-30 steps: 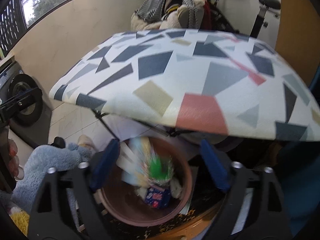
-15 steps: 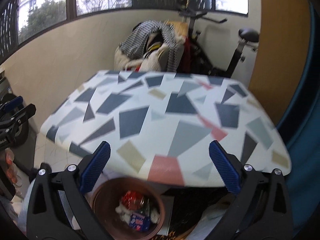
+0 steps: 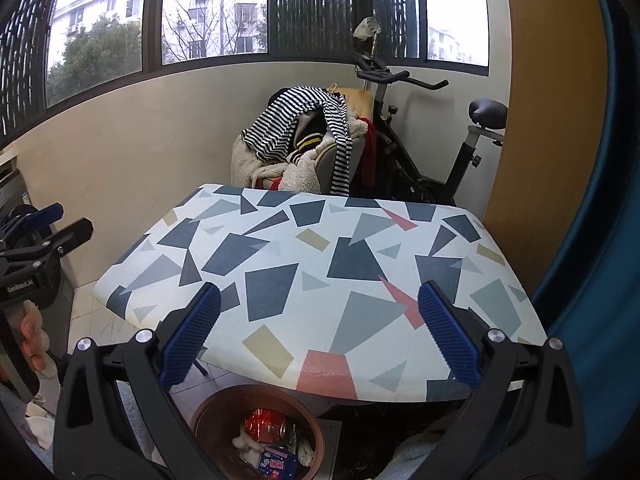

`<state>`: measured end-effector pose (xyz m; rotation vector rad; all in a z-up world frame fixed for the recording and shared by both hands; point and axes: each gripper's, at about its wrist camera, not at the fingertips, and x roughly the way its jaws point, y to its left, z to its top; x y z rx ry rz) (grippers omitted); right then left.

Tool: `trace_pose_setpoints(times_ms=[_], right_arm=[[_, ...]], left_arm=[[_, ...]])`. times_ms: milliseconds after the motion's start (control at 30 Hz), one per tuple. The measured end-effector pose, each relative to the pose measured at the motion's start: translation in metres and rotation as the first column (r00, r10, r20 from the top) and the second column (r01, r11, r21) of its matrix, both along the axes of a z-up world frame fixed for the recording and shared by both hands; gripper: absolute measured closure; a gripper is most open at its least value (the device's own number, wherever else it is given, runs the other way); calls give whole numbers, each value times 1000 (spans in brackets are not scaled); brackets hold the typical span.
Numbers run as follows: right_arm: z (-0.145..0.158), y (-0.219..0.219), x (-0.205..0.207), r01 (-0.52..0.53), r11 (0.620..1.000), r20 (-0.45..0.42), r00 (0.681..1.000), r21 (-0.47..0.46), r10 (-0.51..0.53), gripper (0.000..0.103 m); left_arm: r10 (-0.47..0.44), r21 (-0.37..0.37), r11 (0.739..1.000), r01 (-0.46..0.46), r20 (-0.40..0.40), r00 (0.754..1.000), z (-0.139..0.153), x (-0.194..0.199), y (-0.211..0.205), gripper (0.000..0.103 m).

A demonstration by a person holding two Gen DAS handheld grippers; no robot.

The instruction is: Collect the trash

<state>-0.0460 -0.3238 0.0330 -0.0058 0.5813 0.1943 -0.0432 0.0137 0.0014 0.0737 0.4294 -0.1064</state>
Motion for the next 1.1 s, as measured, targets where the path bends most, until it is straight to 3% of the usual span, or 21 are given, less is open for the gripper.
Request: trace_pose_setpoints(times_ms=[233,1100], right_arm=[[11,2,-7,-1,1000,1,1000,5,1,6],[7,3,-10,10,1000,-1,1000,20,-10,6]], left_arm=[[18,17,1000,-17,-13,1000,-3,1,0,6],[19,29,999,-19,-7,1000,-1,-1,-3,6]])
